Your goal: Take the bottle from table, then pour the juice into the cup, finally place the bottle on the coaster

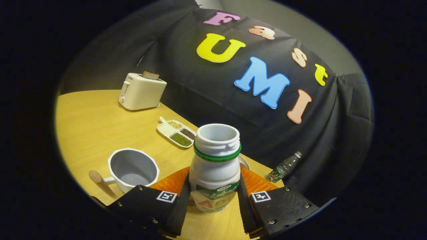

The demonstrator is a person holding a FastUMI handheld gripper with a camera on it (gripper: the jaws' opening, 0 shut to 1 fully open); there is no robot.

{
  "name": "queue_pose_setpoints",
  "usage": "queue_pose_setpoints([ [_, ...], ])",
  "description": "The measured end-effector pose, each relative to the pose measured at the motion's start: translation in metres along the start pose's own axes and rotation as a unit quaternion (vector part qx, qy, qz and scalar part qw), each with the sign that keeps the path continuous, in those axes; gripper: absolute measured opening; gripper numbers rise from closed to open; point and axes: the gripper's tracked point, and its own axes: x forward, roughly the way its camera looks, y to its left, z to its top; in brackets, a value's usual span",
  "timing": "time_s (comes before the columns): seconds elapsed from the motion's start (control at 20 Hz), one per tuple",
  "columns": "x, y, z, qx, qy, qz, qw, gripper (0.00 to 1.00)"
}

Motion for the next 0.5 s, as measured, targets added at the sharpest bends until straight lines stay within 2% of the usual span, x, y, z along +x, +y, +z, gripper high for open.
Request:
queue_pose_setpoints([
  [0.25, 0.017, 0.014, 0.000, 0.093, 0.002, 0.044, 0.995, 0.67],
  [0.5, 0.035, 0.017, 0.003, 0.145, 0.004, 0.057, 0.988, 0.67],
])
